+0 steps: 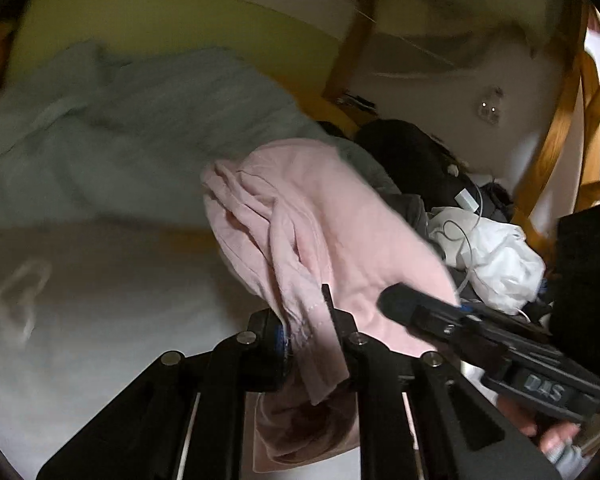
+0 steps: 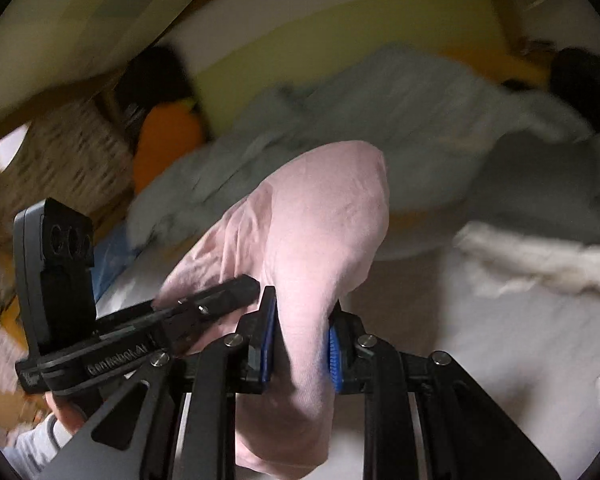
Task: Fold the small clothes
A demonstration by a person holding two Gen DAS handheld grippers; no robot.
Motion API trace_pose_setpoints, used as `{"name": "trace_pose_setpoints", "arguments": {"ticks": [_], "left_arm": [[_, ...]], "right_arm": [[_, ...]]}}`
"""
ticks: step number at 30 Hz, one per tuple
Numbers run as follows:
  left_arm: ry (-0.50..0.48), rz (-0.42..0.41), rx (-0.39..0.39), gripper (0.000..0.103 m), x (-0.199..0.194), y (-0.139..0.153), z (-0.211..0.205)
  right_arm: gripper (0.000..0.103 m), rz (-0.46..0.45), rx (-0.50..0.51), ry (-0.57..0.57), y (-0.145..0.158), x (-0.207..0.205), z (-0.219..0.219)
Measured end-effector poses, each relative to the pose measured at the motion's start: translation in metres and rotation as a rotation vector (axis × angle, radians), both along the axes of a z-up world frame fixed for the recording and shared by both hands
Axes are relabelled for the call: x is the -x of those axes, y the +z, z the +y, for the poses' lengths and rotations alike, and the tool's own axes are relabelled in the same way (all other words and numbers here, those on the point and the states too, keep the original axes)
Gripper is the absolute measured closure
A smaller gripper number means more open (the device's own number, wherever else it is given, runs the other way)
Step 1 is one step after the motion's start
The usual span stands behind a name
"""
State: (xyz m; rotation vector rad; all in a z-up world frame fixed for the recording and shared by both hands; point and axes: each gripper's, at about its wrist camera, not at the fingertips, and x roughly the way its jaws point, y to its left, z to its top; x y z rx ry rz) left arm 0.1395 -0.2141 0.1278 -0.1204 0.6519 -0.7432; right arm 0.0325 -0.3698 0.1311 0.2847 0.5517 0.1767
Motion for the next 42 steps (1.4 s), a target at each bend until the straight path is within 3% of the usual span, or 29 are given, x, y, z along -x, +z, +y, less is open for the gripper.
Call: {"name": "trace_pose_setpoints", "arguments": {"ticks": [4, 7, 10, 12, 14, 15, 16, 17, 19, 20, 22, 24, 26, 29, 31, 32, 34, 38, 42], "left_arm": [[-0.097, -0.034, 0.04, 0.091, -0.053, 0.02, -0.093], [-0.159, -0.07, 0.0, 0.091, -0.084, 0.025, -0.155], [-0.186, -0.01, -0.039, 0.088, -0.124, 0.005, -0.204], [-0.107, 0.02, -0.115, 0.062, -0.146, -0.024, -0.224], [-0.032, 0.064, -0.163, 0.05, -0.159, -0.055, -0.228], [-0.027, 0.066, -0.14, 0.049, -0.158, -0.062, -0.224], [-0.023, 0.049, -0.109, 0.048, -0.153, -0.064, -0.217], [-0.013, 0.016, -0.106, 0.044, -0.145, -0.062, -0.211], [0.062, -0.1, -0.181, 0.037, -0.128, -0.05, -0.202], [0.107, -0.172, -0.22, 0.035, -0.117, -0.042, -0.196], [0.219, -0.325, -0.251, 0.02, -0.084, -0.019, -0.171], [0.283, -0.419, -0.183, 0.004, -0.055, 0.008, -0.135], [0.342, -0.501, -0.136, 0.002, -0.023, 0.031, -0.098], [0.423, -0.621, -0.127, 0.001, 0.037, 0.054, -0.04], [0.492, -0.706, -0.097, 0.001, 0.081, 0.059, 0.005], [0.511, -0.734, -0.088, 0.001, 0.099, 0.061, 0.025], [0.55, -0.775, -0.089, 0.001, 0.13, 0.062, 0.06], [0.583, -0.756, -0.055, 0.001, 0.163, 0.056, 0.118], [0.623, -0.689, -0.05, 0.001, 0.171, 0.026, 0.148]], "right_arm": [[0.081, -0.082, -0.02, -0.208, 0.014, -0.026, -0.087], [0.081, -0.108, 0.01, -0.289, 0.021, -0.045, -0.133], [0.081, -0.066, -0.052, -0.367, 0.011, -0.071, -0.186], [0.08, -0.006, -0.081, -0.408, -0.01, -0.093, -0.212], [0.075, 0.088, -0.072, -0.461, -0.04, -0.115, -0.229], [0.068, 0.097, -0.057, -0.484, -0.05, -0.118, -0.233], [0.053, 0.087, -0.03, -0.512, -0.054, -0.117, -0.233], [0.047, 0.065, 0.031, -0.542, -0.049, -0.114, -0.227], [0.035, 0.041, 0.111, -0.558, -0.038, -0.109, -0.218], [0.033, 0.026, 0.135, -0.566, -0.029, -0.104, -0.215], [0.03, -0.008, 0.126, -0.577, -0.014, -0.092, -0.209], [0.03, -0.047, 0.112, -0.604, 0.001, -0.073, -0.199], [0.03, -0.106, 0.118, -0.621, 0.021, -0.05, -0.178], [0.025, -0.181, 0.167, -0.562, 0.048, -0.021, -0.135], [0.013, -0.241, 0.202, -0.533, 0.06, -0.003, -0.104], [0.012, -0.294, 0.224, -0.517, 0.065, 0.013, -0.081], [0.0, -0.355, 0.248, -0.5, 0.071, 0.037, -0.046], [0.001, -0.43, 0.224, -0.474, 0.068, 0.077, 0.008], [0.001, -0.401, 0.257, -0.426, 0.039, 0.091, 0.049]]}}
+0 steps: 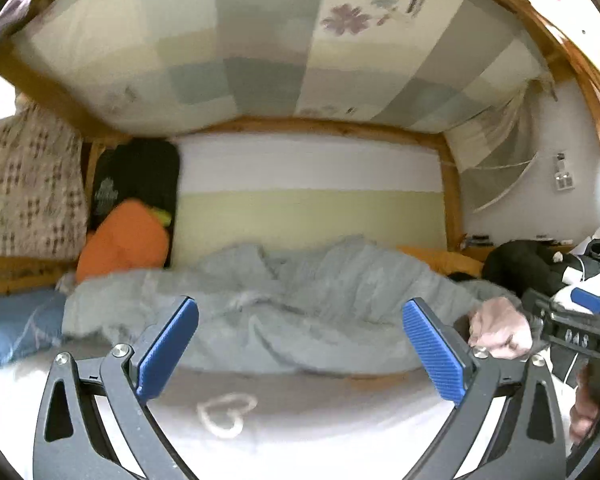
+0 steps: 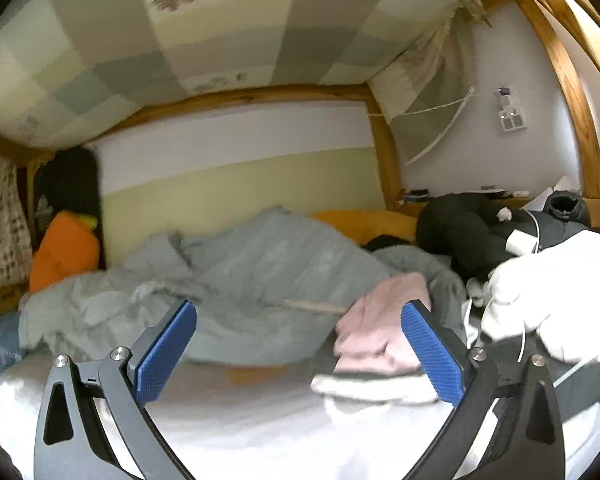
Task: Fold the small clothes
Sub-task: 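Place the folded T-shirt on the clothes stack and open the right gripper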
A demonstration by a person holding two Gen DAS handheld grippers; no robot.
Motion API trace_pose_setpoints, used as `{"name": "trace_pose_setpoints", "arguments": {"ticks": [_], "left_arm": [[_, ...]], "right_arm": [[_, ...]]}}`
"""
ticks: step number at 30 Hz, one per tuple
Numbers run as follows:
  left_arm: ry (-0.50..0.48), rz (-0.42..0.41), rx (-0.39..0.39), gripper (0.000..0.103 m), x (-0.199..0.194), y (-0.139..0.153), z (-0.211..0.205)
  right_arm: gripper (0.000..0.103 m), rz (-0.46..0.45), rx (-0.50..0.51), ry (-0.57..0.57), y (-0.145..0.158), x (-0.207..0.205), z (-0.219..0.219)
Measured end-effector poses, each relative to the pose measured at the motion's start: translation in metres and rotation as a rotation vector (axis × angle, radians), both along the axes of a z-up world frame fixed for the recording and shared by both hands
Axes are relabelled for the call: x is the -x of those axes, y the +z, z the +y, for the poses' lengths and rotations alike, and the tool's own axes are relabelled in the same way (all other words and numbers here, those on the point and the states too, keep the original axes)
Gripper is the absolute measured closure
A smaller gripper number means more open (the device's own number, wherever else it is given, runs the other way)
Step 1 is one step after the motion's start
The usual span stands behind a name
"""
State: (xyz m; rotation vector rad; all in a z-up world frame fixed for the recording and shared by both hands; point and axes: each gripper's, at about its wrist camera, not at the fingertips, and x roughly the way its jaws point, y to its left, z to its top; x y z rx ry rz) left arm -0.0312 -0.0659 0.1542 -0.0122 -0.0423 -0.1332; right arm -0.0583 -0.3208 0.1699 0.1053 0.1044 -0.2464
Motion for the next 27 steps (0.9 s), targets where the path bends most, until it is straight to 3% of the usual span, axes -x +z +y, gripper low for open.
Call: {"name": "trace_pose_setpoints", "arguments": {"ticks": [5, 8, 12, 14, 17, 18, 19, 27], "left_arm": [[0.017, 0.095, 0.047, 0.001, -0.016, -0.05, 0.021], [-0.014, 0.151, 0.098, 0.001, -0.033, -0.071, 0.024], [-0.024, 0.151, 0.047, 0.001, -0.056, -0.092, 0.002], [-0.033, 0.174, 0.063, 0.001, -0.067, -0.107, -0.004], [0.03, 0.196, 0.041, 0.001, -0.077, -0.143, -0.013], [0.022, 0.248, 0.029, 0.001, -0.085, -0.145, -0.016], [0.006, 0.224, 0.05, 0.001, -0.084, -0.143, -0.015], [-0.022, 0.175, -0.045, 0.001, -0.07, -0.143, -0.036]], "right_arm": [[0.001, 0.013, -0.009, 0.031, -0.055, 0.004, 0.024], [0.001, 0.032, 0.015, -0.01, -0.08, -0.005, 0.025], [0.001, 0.024, -0.023, -0.079, -0.098, -0.013, 0.005], [0.001, 0.025, -0.026, -0.14, -0.108, -0.021, -0.005], [0.001, 0.074, -0.04, -0.207, -0.136, -0.036, -0.017], [0.001, 0.107, -0.051, -0.204, -0.145, -0.042, -0.019], [0.001, 0.146, -0.076, -0.196, -0.147, -0.048, -0.023], [0.001, 0.123, -0.045, -0.189, -0.147, -0.043, -0.017]]}}
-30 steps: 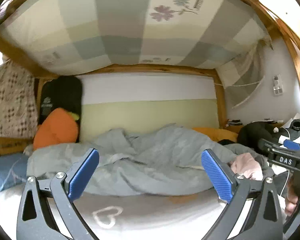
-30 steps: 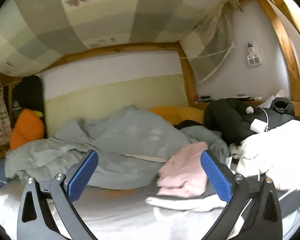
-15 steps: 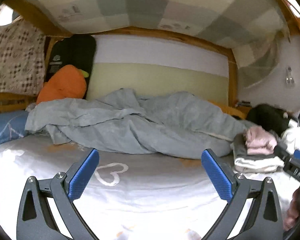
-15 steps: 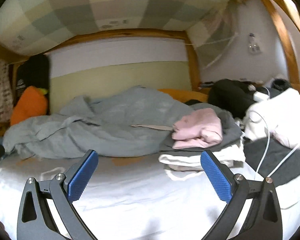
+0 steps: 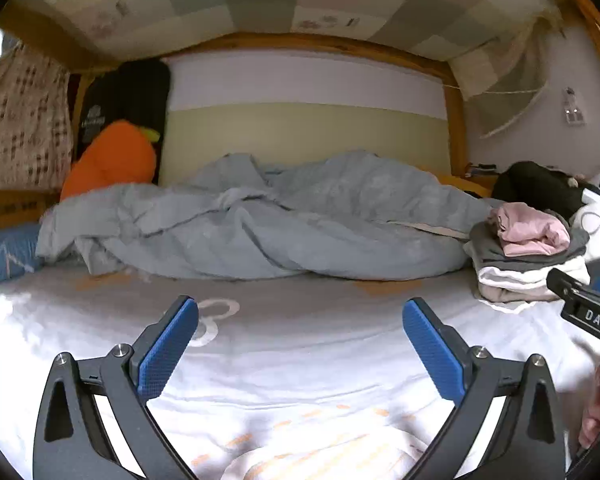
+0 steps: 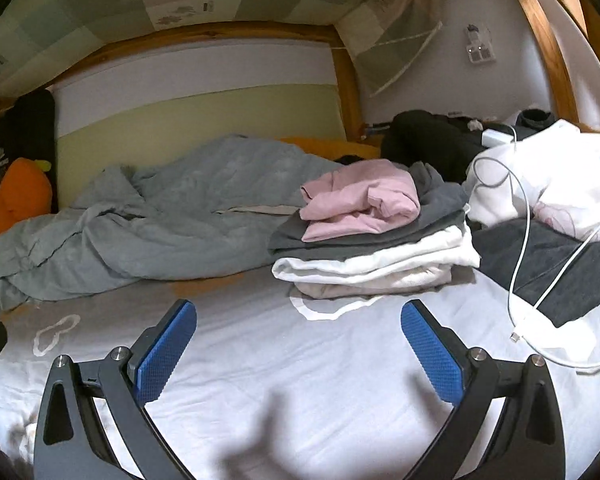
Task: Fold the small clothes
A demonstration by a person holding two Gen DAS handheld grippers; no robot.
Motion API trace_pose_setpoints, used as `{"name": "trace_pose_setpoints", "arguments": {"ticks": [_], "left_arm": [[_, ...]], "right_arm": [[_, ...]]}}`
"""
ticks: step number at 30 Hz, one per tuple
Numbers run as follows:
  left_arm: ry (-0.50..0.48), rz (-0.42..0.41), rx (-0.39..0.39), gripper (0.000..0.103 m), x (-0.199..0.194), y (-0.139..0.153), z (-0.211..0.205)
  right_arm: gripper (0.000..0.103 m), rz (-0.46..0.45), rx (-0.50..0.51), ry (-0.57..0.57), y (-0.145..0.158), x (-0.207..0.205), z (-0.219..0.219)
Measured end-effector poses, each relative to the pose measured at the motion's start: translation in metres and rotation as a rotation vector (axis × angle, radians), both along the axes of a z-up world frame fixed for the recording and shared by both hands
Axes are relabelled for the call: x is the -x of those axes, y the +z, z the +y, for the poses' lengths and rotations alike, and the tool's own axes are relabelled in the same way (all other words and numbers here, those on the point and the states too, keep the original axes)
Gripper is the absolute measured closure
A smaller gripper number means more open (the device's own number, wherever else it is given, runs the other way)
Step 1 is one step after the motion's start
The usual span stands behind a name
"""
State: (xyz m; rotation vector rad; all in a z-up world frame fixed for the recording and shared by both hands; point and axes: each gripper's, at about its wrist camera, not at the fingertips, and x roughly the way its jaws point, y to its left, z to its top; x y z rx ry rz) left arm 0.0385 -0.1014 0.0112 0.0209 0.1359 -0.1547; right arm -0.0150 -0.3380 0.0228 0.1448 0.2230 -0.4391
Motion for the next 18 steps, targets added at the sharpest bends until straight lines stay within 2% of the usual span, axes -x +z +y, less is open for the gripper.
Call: {"name": "trace_pose_setpoints", "arguments": {"ticks": [7, 18], "left_arm": [[0.014, -0.007, -0.024, 0.001, 0.001, 0.003, -0.004], [0.005, 0.0, -0.028, 0.001, 0.001, 0.003, -0.002]], "right_arm": [[0.001, -0.004, -0.02, 0.001, 0.002, 0.003, -0.002], [0.001, 0.017, 0.052, 0.014, 0.003, 0.001, 0.014]]}}
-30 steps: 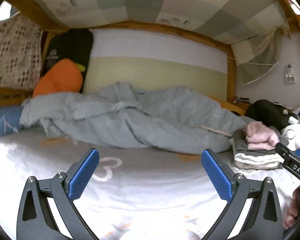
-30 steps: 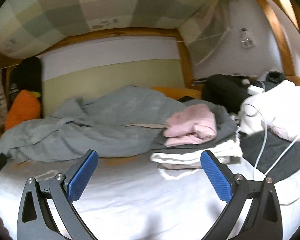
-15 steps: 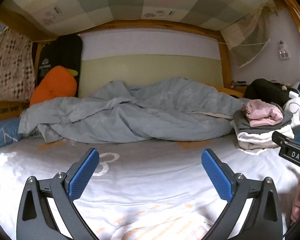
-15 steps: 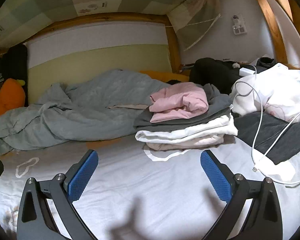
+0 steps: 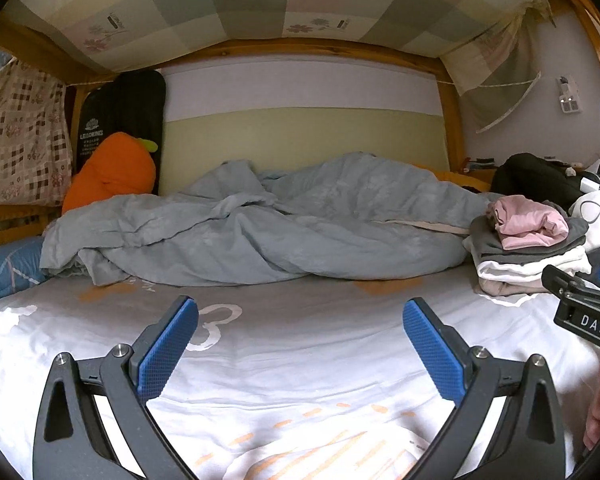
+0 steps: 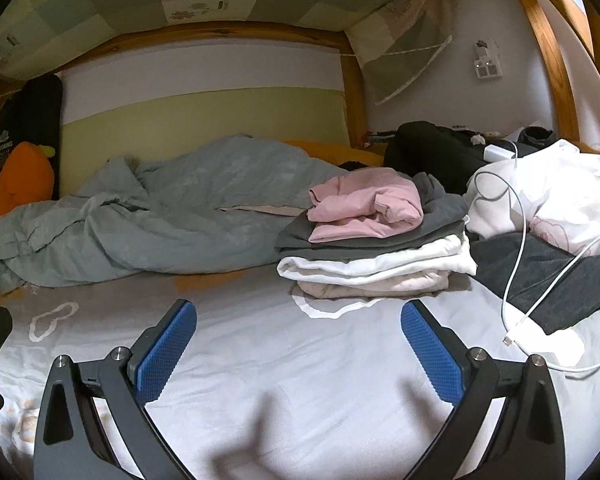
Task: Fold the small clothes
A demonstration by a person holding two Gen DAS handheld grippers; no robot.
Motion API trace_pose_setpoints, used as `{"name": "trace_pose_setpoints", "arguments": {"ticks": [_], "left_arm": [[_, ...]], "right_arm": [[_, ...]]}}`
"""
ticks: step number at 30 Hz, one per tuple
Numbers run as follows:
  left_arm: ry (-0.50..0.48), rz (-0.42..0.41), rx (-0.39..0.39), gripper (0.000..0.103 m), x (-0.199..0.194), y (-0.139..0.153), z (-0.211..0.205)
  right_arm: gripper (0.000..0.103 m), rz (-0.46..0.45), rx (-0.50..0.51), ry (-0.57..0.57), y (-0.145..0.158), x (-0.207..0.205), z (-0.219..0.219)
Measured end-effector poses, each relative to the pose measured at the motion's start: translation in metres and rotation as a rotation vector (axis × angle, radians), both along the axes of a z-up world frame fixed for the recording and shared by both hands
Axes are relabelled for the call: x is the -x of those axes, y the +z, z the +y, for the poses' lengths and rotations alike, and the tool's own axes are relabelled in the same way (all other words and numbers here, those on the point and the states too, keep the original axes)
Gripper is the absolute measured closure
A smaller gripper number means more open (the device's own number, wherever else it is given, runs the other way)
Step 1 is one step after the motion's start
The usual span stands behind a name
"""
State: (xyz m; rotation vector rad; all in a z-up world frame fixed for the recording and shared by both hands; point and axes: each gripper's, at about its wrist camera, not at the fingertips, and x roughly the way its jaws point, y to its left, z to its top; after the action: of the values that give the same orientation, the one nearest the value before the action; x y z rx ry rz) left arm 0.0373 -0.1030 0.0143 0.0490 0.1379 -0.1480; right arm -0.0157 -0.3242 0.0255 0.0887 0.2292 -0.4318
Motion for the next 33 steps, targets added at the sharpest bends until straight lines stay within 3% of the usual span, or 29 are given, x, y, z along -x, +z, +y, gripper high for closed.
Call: {"name": "trace_pose_setpoints", "arguments": {"ticks": [18, 26, 33], "left_arm": [[0.0, 0.061, 0.014, 0.001, -0.01, -0.004, 0.0], [-0.056, 0.129, 0.013, 0.001, -0.024, -0.01, -0.002], [-0.066, 0.135, 0.002, 0.001, -0.024, -0.011, -0.005]], "right_arm": [[0.001, 0.001, 0.013, -0.003, 0.0, -0.002, -0.001], [0.001, -0.008, 0.009, -0.047, 0.001, 0.006, 0.0], [0.001, 0.005, -0.006, -0.042, 0.0, 0.003, -0.003]]}}
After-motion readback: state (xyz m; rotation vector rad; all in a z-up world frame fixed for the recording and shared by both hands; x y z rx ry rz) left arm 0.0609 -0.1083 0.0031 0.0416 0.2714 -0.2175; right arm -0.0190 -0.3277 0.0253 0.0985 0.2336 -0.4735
